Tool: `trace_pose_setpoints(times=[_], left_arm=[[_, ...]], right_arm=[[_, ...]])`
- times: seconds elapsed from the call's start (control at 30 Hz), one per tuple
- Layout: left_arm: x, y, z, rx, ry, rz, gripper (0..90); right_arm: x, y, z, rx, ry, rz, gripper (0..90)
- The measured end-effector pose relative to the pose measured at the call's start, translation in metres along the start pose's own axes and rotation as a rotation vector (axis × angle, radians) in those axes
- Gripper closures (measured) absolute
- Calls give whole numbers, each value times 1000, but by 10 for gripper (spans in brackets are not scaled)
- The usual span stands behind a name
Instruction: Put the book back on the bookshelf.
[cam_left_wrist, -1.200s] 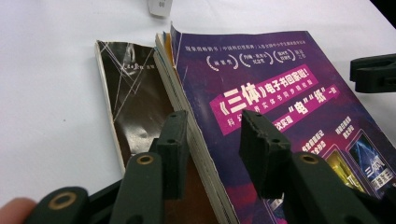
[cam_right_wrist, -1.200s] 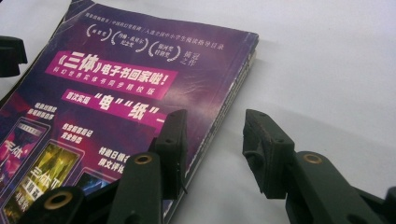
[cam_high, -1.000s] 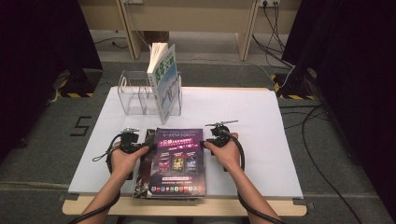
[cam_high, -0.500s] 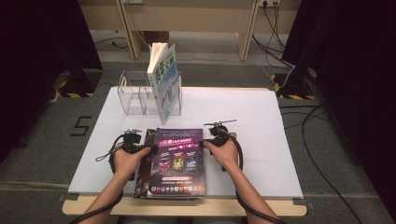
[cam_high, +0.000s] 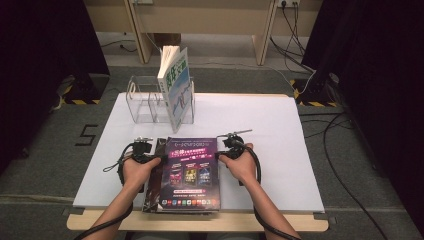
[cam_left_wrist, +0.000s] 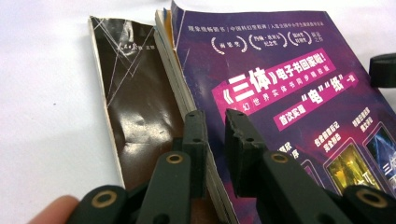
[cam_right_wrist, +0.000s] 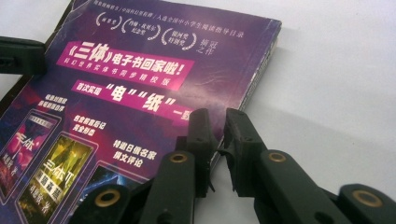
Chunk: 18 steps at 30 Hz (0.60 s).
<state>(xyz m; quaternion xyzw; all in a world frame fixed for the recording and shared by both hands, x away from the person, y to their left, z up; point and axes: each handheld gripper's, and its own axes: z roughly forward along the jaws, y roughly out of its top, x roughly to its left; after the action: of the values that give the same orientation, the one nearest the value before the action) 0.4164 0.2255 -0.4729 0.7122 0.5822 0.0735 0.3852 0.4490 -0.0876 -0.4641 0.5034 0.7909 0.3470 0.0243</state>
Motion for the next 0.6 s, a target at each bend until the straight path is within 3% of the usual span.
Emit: trace_pose_setpoints(times=[0.13, 0.27, 0.33, 0.47, 0.6], left_arm=[[-1, 1, -1, 0, 11, -4, 801], [-4, 1, 0, -3, 19, 3, 817], [-6, 2, 2, -6, 18, 5, 815], [-13, 3, 4, 0, 44, 56, 813], [-14, 3, 5, 6, 33, 51, 810]], right_arm=[[-2, -1, 0, -10, 6, 1, 813], [-6, 0, 0, -9, 48, 16, 731], [-9, 3, 0, -27, 32, 30, 683], [-17, 11, 0, -57, 3, 55, 634], [-22, 22, 3, -57, -5, 73, 602]])
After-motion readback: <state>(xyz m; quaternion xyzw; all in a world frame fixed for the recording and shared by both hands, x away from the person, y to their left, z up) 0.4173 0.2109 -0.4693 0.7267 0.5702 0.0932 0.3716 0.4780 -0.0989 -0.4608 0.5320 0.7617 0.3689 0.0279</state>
